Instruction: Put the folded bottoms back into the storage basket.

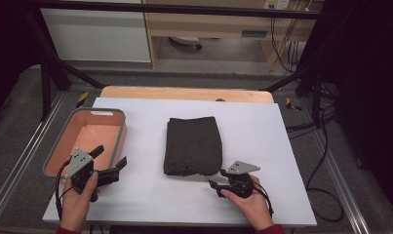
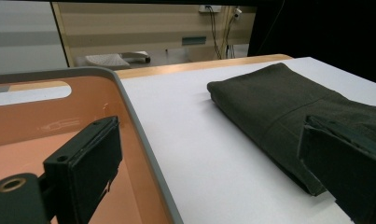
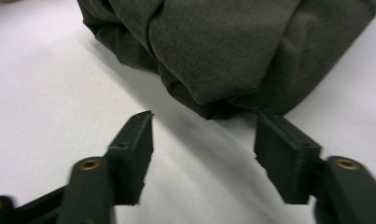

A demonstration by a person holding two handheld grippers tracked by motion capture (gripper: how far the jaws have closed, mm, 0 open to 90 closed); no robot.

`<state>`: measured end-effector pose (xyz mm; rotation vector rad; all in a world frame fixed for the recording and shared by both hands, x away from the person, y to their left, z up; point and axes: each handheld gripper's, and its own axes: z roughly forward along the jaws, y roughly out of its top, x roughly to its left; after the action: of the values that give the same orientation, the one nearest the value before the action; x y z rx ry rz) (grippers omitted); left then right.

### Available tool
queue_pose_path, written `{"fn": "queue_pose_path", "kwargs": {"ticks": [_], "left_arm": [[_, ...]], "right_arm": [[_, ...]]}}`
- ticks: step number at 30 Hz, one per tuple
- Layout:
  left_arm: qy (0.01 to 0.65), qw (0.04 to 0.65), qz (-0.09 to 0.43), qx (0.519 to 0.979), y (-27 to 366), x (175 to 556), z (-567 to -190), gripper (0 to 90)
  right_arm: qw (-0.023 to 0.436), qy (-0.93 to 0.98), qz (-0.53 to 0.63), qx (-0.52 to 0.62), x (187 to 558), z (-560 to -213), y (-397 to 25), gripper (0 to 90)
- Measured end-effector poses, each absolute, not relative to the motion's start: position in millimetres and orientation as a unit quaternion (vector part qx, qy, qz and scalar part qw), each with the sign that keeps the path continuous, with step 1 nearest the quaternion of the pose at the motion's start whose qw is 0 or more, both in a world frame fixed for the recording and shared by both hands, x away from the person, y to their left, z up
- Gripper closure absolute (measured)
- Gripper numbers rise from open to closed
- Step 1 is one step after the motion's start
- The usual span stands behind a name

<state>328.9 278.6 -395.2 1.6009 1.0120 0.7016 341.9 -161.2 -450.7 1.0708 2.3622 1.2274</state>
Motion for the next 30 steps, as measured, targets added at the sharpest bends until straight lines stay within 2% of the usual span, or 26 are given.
{"fn": "queue_pose_path", "kwargs": {"ticks": [8, 11, 12, 13, 15, 19, 30], "left_arm": [[0.428, 0.530, 0.295, 0.670, 278.7, 329.2, -395.9, 6.5], [0.430, 0.531, 0.296, 0.668, 278.9, 329.2, -395.6, 6.6], [0.430, 0.531, 0.297, 0.667, 278.8, 329.1, -395.4, 6.6], [0.431, 0.530, 0.297, 0.667, 279.0, 328.8, -395.1, 6.6], [0.432, 0.530, 0.298, 0.667, 278.9, 328.8, -395.0, 6.5], [0.431, 0.529, 0.298, 0.667, 278.4, 328.5, -395.0, 6.5], [0.435, 0.532, 0.298, 0.663, 282.0, 327.9, -394.9, 6.7]], "right_arm": [[0.132, 0.821, 0.414, 0.370, 354.8, -459.9, -146.7, 51.6], [0.143, 0.822, 0.410, 0.368, 360.0, -461.5, -139.0, 56.1], [0.160, 0.818, 0.416, 0.363, 360.9, -460.2, -136.9, 66.6], [0.160, 0.818, 0.416, 0.363, 360.9, -460.2, -136.9, 66.6], [0.172, 0.821, 0.418, 0.349, 360.8, -459.2, -135.8, 78.4], [0.168, 0.820, 0.426, 0.343, 359.8, -456.4, -138.2, 82.1], [0.153, 0.822, 0.435, 0.334, 346.5, -449.5, -142.9, 82.8]]}}
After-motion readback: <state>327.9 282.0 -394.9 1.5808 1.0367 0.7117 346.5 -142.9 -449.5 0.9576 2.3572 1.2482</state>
